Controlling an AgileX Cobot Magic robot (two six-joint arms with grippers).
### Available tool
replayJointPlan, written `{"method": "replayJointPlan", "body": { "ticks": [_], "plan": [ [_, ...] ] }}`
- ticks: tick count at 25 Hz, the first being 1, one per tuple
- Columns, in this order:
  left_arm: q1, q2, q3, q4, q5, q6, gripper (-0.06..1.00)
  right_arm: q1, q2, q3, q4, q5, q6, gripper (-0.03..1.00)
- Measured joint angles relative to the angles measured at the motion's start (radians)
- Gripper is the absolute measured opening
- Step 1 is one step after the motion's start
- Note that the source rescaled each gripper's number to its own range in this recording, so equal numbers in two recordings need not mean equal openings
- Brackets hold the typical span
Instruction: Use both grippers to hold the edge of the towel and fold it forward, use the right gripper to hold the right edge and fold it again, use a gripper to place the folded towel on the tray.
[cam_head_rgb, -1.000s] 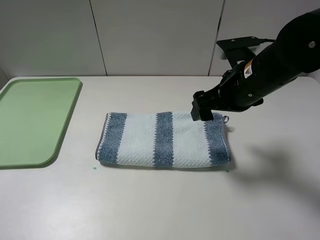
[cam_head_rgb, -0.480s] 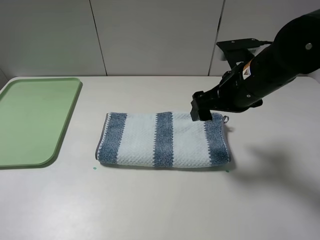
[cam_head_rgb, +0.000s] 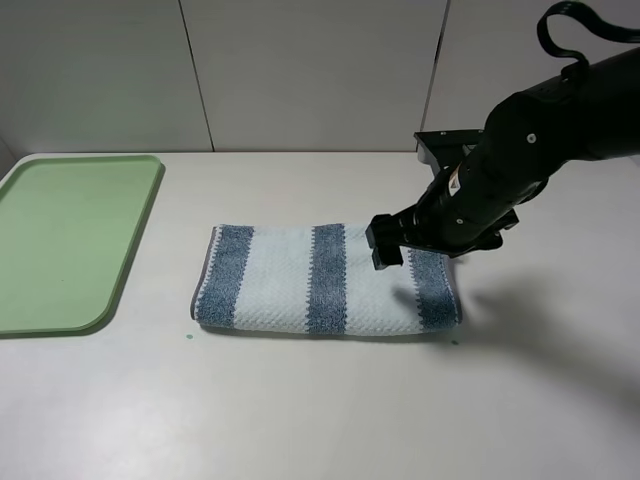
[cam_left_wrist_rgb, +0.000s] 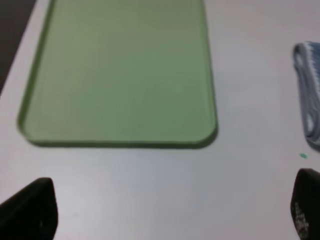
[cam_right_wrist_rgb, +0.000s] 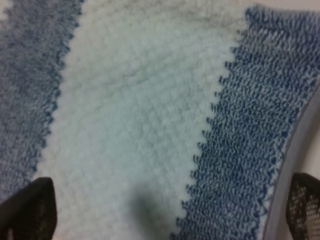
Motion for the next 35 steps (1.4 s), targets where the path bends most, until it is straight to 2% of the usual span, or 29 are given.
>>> {"method": "replayJointPlan", "body": {
  "ticks": [3, 8, 22, 35],
  "plan": [
    [0.028, 0.000, 0.000, 0.000, 0.000, 0.000, 0.92, 0.000, 0.022, -0.028, -0.001, 0.000, 0.009, 1.00],
    [0.031, 0.000, 0.000, 0.000, 0.000, 0.000, 0.92, 0.000, 0.054, -0.072, -0.006, 0.005, 0.023, 1.00],
    [0.031, 0.000, 0.000, 0.000, 0.000, 0.000, 0.92, -0.102, 0.093, -0.128, -0.020, 0.138, 0.053, 1.00],
    [0.031, 0.000, 0.000, 0.000, 0.000, 0.000, 0.92, -0.102, 0.093, -0.128, -0.031, 0.143, 0.058, 1.00]
  ]
}}
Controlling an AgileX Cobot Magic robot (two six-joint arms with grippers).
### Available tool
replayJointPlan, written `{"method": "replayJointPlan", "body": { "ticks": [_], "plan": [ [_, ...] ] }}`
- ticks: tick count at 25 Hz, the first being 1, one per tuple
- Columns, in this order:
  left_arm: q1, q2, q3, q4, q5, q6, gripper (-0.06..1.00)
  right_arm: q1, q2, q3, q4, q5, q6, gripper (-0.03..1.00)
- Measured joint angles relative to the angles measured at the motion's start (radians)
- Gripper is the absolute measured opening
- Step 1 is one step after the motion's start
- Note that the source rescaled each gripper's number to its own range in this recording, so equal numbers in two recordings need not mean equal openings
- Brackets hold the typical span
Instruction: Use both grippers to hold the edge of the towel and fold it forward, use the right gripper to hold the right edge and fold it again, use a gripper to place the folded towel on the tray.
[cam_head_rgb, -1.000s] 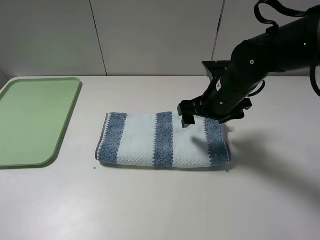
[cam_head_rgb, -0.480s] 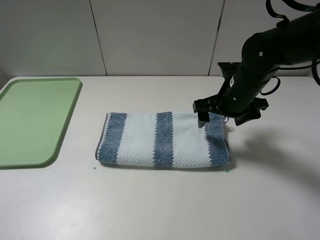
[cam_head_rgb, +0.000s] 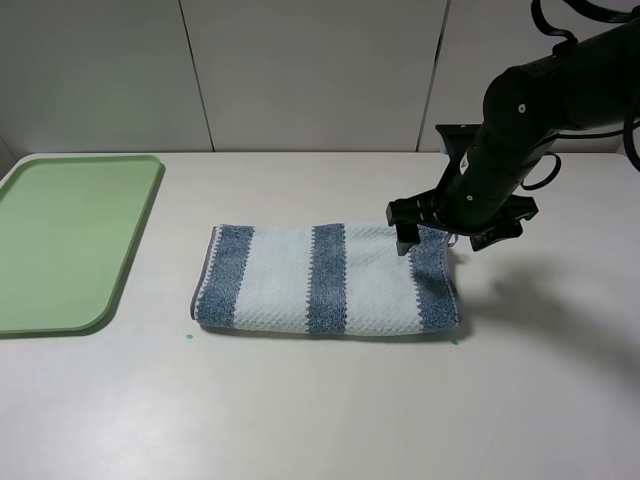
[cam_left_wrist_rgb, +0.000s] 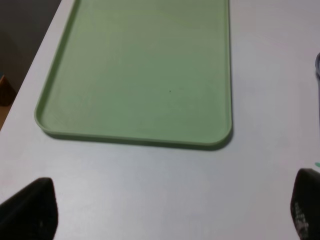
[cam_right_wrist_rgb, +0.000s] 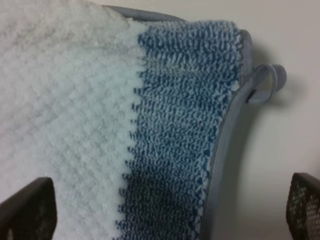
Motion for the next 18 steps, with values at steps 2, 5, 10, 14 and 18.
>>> {"method": "replayJointPlan", "body": {
  "ticks": [2, 5, 10, 14, 18],
  "plan": [
    [0.000, 0.000, 0.000, 0.000, 0.000, 0.000, 0.92, 0.000, 0.000, 0.000, -0.004, -0.001, 0.002, 1.00],
    [0.000, 0.000, 0.000, 0.000, 0.000, 0.000, 0.92, -0.007, 0.000, 0.000, -0.012, -0.001, 0.002, 1.00],
    [0.000, 0.000, 0.000, 0.000, 0.000, 0.000, 0.92, -0.028, 0.000, 0.000, -0.017, -0.004, 0.009, 1.00],
    [0.000, 0.000, 0.000, 0.000, 0.000, 0.000, 0.92, -0.038, 0.000, 0.000, -0.019, -0.006, 0.009, 1.00],
    [0.000, 0.000, 0.000, 0.000, 0.000, 0.000, 0.92, -0.038, 0.002, 0.000, -0.019, -0.009, 0.011, 1.00]
  ]
}}
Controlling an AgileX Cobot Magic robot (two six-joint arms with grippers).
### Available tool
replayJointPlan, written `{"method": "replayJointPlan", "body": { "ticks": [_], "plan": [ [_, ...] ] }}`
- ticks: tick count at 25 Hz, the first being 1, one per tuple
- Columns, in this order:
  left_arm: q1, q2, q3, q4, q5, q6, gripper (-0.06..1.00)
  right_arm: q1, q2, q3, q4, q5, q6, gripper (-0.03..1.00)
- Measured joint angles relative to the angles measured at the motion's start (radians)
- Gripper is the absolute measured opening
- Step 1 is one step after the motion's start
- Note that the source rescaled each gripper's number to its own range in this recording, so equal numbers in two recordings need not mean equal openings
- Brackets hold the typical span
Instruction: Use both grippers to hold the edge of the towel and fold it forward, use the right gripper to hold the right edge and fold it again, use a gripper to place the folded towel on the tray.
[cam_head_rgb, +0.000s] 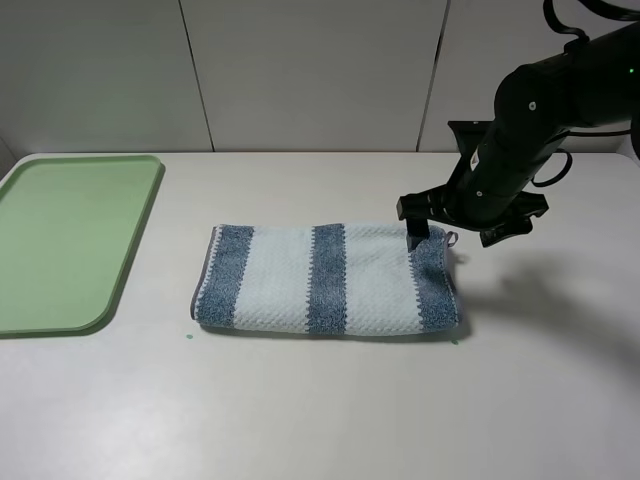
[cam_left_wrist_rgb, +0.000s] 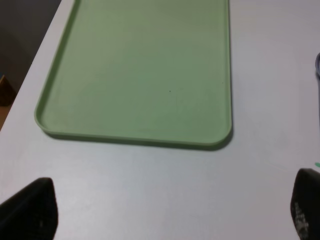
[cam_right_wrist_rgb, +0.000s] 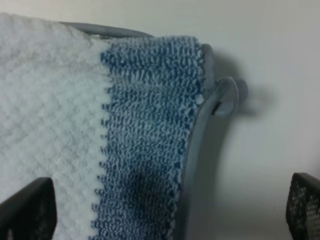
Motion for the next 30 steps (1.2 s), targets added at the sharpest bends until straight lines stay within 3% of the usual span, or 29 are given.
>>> {"method": "replayJointPlan", "body": {
  "ticks": [30],
  "plan": [
    [0.000, 0.000, 0.000, 0.000, 0.000, 0.000, 0.92, 0.000, 0.115, 0.000, 0.017, -0.058, 0.010, 1.00]
  ]
}}
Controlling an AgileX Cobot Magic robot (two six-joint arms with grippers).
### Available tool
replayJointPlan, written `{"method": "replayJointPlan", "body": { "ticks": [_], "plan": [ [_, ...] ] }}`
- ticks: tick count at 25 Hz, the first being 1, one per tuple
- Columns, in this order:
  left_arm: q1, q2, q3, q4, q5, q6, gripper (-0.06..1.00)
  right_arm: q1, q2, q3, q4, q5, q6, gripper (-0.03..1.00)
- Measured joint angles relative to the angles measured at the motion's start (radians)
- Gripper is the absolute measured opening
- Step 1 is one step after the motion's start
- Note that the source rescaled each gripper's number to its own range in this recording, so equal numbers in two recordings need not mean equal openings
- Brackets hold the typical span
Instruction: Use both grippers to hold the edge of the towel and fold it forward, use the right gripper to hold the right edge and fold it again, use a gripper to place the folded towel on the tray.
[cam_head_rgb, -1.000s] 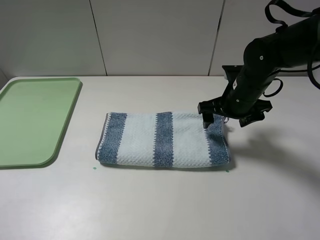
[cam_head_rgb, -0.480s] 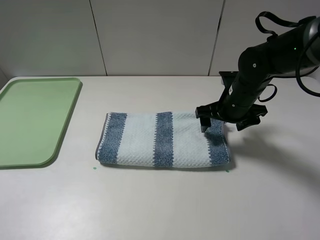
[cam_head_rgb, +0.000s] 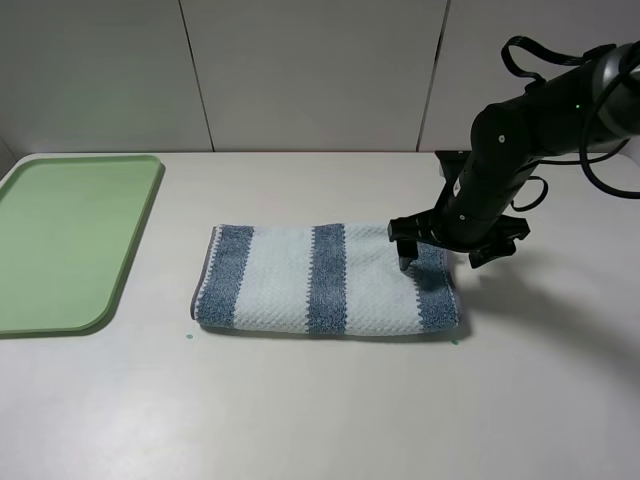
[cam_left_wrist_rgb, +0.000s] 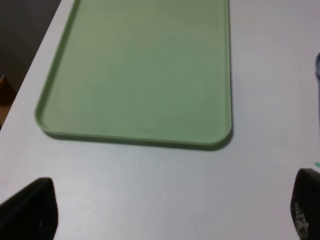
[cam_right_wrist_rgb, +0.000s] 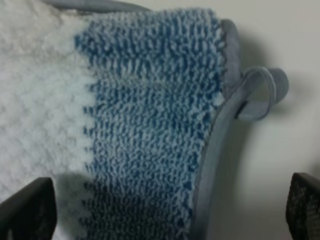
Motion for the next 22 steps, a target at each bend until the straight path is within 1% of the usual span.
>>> {"method": "replayJointPlan", "body": {
  "ticks": [6, 10, 15, 19, 22],
  "plan": [
    [0.000, 0.000, 0.000, 0.000, 0.000, 0.000, 0.92, -0.016, 0.000, 0.000, -0.011, -0.023, 0.024, 1.00],
    [0.000, 0.000, 0.000, 0.000, 0.000, 0.000, 0.92, -0.043, 0.000, 0.000, -0.014, -0.008, 0.027, 1.00],
    [0.000, 0.000, 0.000, 0.000, 0.000, 0.000, 0.92, -0.046, 0.006, 0.000, -0.016, 0.005, 0.024, 1.00],
    [0.000, 0.000, 0.000, 0.000, 0.000, 0.000, 0.92, -0.046, 0.047, 0.000, 0.026, -0.003, -0.011, 1.00],
    [0.000, 0.000, 0.000, 0.000, -0.001, 0.000, 0.92, -0.046, 0.074, -0.001, 0.054, -0.028, -0.034, 1.00]
  ]
}}
